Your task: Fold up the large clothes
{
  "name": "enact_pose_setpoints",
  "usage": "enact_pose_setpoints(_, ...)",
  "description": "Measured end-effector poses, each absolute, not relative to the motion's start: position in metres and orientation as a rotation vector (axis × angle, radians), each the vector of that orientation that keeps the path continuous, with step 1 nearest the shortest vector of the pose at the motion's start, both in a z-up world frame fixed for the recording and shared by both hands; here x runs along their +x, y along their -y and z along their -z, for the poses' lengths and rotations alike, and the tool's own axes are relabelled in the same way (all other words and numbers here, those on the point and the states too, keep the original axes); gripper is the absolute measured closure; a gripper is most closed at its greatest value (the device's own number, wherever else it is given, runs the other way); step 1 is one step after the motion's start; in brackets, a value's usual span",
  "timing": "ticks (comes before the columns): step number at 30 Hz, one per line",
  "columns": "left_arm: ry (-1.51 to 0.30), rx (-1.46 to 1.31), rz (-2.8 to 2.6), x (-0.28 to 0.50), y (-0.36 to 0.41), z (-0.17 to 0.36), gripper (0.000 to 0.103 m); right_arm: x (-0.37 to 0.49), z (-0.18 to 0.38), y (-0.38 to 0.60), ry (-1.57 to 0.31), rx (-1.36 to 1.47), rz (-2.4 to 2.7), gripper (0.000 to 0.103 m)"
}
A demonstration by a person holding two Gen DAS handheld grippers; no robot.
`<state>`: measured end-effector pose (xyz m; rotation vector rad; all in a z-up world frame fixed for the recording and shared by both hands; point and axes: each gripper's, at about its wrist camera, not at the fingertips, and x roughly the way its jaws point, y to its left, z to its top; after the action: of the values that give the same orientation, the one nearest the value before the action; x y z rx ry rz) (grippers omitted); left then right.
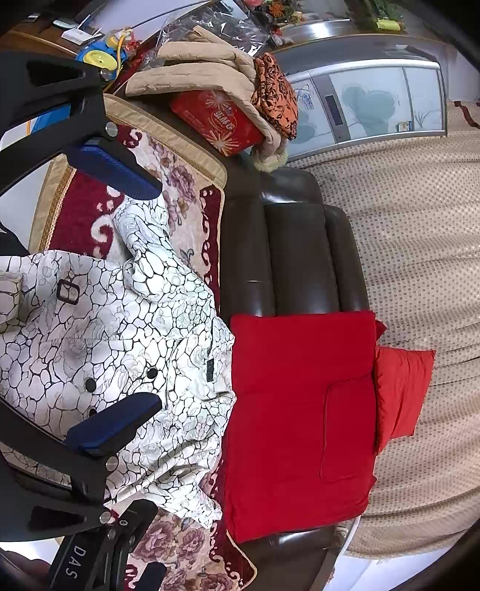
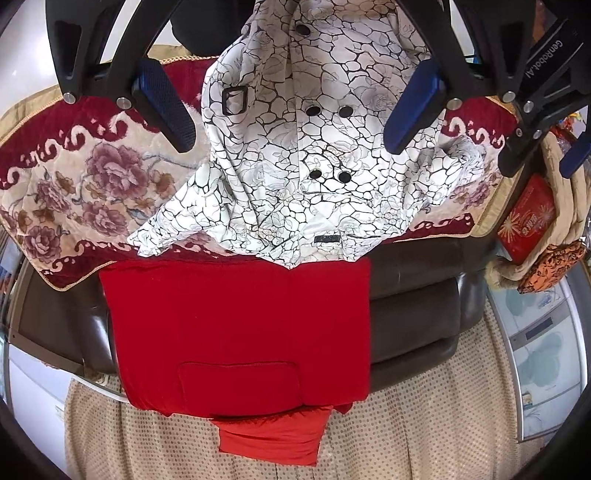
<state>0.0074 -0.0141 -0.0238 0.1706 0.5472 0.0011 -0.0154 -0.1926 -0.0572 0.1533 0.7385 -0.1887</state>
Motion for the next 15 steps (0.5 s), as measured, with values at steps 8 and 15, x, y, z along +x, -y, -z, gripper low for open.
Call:
enact_pose_setpoints(8,-0.558,0.168,-0.020,0.015,0.014,0.027,0.000,-0.014,0.060,0.197,-0.709,0.169,0.195,0.000)
enact_pose_setpoints(15,-0.573,0.174,-0.023,0.026,0.016,0.032,0.000,-0.003,0.067,0.204,-0.719,0.198,0.190,0.000)
